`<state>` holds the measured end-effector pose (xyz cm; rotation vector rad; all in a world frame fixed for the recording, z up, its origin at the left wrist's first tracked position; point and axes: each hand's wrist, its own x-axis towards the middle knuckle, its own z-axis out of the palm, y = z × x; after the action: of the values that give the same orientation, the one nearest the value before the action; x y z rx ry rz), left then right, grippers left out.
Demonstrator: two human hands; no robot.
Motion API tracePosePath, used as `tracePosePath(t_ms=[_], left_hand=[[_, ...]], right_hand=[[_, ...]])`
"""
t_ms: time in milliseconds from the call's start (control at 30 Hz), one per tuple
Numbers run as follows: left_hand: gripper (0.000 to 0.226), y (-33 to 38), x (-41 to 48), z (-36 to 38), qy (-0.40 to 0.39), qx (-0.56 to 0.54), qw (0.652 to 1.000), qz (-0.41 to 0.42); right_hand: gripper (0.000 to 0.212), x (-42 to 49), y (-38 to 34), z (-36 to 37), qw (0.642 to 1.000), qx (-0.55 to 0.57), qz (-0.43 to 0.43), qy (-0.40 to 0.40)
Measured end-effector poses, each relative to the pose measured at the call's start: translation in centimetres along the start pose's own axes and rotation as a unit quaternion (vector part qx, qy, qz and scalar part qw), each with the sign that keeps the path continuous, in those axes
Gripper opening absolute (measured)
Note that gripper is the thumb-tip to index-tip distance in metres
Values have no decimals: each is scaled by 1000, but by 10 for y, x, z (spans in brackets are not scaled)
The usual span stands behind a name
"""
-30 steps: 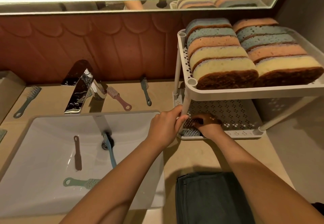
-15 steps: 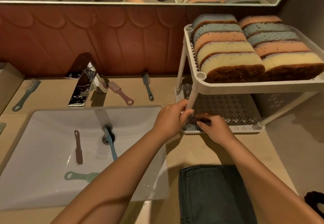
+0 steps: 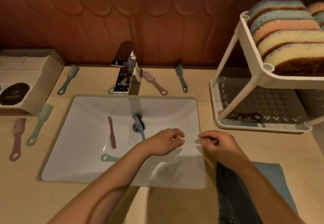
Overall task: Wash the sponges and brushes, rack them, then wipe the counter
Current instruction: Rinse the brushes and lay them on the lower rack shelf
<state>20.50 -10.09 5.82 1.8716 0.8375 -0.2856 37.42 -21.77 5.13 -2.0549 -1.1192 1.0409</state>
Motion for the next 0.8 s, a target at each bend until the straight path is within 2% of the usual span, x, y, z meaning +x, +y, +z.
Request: tracePosePath(t_ms=[133, 267, 333, 467, 533, 667, 800], left_hand=[[33, -64, -25, -4, 14, -24, 998, -56], [7, -127, -45, -11, 54, -61, 992, -101], [14, -157, -53, -17, 78, -78, 985, -132], [12, -206, -64, -28, 120, -74, 973, -185], [19, -219, -66, -30, 117, -67, 972, -194], [8, -240, -66, -32, 103, -55, 972, -206], [7, -253, -64, -25, 98, -64, 965, -234]], right_hand=[[20, 4, -8, 36, 1000, -9, 2, -23], [16, 9, -7, 75, 998, -51, -27, -40], [15, 14, -8, 98, 995, -70, -17, -66], [18, 29, -13, 146, 989, -101, 4, -107], [21, 37, -13, 170, 984, -126, 20, -126], [32, 54, -17, 221, 973, -160, 33, -164], [39, 70, -24, 255, 954, -232, 34, -186]])
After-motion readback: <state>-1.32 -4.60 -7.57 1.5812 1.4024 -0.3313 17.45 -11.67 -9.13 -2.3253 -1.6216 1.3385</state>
